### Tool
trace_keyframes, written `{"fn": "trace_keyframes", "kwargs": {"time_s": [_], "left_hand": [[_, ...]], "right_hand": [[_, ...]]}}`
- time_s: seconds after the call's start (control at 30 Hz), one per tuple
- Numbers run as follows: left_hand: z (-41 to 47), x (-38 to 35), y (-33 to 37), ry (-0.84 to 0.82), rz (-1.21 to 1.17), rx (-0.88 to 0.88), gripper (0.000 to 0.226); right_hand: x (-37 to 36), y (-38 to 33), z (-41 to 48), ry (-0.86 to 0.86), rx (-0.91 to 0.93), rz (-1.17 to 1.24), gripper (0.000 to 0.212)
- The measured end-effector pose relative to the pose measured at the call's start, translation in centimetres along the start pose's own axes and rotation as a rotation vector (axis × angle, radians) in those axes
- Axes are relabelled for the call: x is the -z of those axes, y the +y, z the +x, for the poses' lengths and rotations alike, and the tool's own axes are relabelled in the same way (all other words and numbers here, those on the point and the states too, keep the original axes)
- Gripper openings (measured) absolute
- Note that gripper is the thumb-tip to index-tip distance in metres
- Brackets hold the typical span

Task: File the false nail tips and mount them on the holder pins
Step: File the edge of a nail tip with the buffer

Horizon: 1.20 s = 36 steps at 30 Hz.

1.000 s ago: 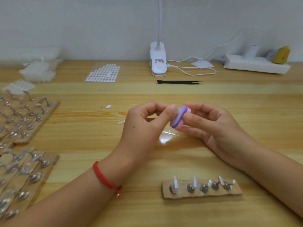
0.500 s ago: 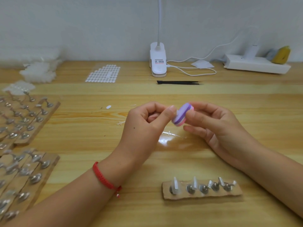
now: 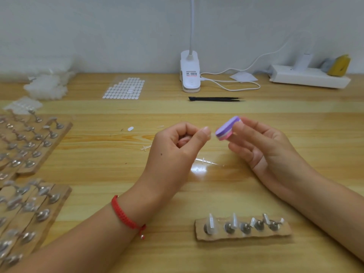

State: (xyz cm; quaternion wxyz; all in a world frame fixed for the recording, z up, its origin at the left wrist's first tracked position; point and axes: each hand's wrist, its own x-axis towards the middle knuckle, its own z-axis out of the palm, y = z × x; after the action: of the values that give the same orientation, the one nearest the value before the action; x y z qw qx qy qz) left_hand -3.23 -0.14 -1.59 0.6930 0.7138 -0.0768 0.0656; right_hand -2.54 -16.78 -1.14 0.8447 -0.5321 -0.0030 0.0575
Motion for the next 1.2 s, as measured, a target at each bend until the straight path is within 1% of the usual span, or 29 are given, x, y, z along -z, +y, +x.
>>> {"fn": "trace_keyframes", "kwargs": {"time_s": [0.1, 0.13, 0.27, 0.4, 0.43, 0.53, 0.7, 0.83, 0.97, 1.1, 1.2], "left_hand": [[0.07, 0.04, 0.02, 0.006, -0.005, -0.003, 0.021], [0.05, 0.0, 0.05, -0.008, -0.004, -0.002, 0.022], [0.07, 0.06, 0.07, -0.014, -0.014, 0.015, 0.021], [0.05, 0.04, 0.12, -0.009, -0.018, 0.003, 0.021], [0.02, -0.03, 0.13, -0.017, -0.012, 0.0, 0.021], [-0.07, -0.04, 0.12, -0.022, -0.017, 0.004, 0.021], [-0.13, -0.05, 0.11, -0.019, -0.008, -0.012, 0.02], [-0.02, 0.09, 0.06, -0.014, -0.036, 0.024, 0.02], [0.04, 0.01, 0.14, -0.022, -0.026, 0.001, 0.02], [0.13, 0.04, 0.01, -0.004, -0.029, 0.002, 0.02], [0.16, 0.1, -0.05, 0.014, -0.026, -0.016, 0.022]], "right_hand": [[-0.6, 0.29, -0.51, -0.115, 0.008, -0.132, 0.022], [-0.62, 0.28, -0.5, -0.116, 0.01, -0.133, 0.022], [0.02, 0.04, -0.01, -0.001, 0.002, -0.015, 0.027], [-0.7, 0.38, -0.55, -0.124, 0.044, -0.157, 0.021], [-0.7, 0.36, -0.51, -0.116, 0.047, -0.16, 0.022], [-0.18, 0.09, -0.21, -0.016, 0.038, -0.076, 0.028], [-0.69, 0.3, -0.52, -0.103, 0.067, -0.164, 0.018], [-0.18, 0.15, -0.21, -0.02, 0.087, -0.058, 0.015], [-0.39, 0.26, -0.29, -0.07, 0.068, -0.107, 0.017], [0.03, 0.16, -0.04, 0.013, 0.068, -0.021, 0.019], [0.01, 0.08, -0.07, -0.008, 0.053, -0.047, 0.024]]}}
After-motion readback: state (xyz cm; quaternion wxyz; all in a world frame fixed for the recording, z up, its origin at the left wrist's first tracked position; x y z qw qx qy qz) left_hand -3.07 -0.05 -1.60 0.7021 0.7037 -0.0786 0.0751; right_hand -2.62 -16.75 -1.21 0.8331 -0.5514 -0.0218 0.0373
